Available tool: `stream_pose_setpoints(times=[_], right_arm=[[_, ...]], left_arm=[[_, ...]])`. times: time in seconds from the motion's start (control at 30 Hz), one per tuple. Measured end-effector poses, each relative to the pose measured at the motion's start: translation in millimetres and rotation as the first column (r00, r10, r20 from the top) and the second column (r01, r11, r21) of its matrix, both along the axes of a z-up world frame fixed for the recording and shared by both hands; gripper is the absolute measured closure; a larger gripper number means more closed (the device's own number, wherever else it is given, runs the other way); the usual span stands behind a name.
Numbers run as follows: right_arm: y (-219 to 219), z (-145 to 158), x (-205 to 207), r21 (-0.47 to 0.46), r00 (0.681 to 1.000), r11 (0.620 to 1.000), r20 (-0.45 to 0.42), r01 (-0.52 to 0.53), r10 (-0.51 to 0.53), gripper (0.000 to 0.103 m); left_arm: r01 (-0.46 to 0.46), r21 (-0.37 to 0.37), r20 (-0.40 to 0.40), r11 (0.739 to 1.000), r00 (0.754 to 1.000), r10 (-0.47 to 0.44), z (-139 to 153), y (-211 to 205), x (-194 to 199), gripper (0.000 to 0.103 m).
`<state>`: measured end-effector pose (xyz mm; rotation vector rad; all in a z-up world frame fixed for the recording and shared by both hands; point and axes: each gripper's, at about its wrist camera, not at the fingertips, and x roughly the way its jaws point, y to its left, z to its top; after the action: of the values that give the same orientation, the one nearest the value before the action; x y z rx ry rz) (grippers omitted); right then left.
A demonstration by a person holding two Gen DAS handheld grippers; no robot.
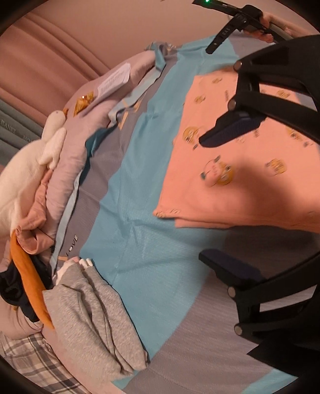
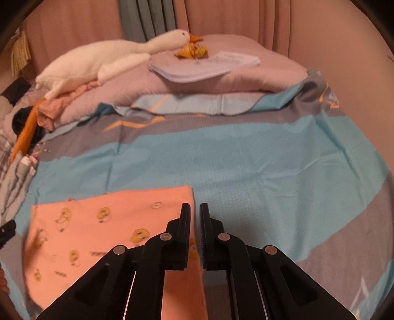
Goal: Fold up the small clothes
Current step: 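Open both grippers and release the folded peach garment onto the sheet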
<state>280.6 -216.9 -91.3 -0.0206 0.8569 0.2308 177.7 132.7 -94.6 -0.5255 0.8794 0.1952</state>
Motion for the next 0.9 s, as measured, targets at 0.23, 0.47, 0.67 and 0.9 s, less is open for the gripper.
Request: stream_pose_setpoints(times=[0.23,0.47,0.67,0.9], right_arm=[[-4.6,34.2,-43.6,0.042,0.994,0.998,0.101,-0.045,0.041,0.048],[-16.5,38.6,-84.6,0.096,0.99,0.993,0.132,-0.068,0.055,0.029],[-27.5,10.9,-107.4,0.133,0.997,0.991,0.073,-0.022,0.012,0.029],[-31.5,-37.1,-122.2,0.128,0.998,0.991,-0.054,0.027,-0.02,0.029]], left_arm=[[0.03,-0.003,0.064,1.0,0.997,-0.03,22.3,-20.5,-36.9,0.006],[0.05,-0.013,0.041,0.999,0.998,-0.049,7.9,-37.5,-68.4,0.005],[0.054,-0.055,-0.018,0.997,0.998,-0.055,-25.3,-47.2,-83.5,0.008],[0.04,-0.035,-0.086,0.999,0.995,-0.043,-50.4,-52.6,-90.5,0.017]])
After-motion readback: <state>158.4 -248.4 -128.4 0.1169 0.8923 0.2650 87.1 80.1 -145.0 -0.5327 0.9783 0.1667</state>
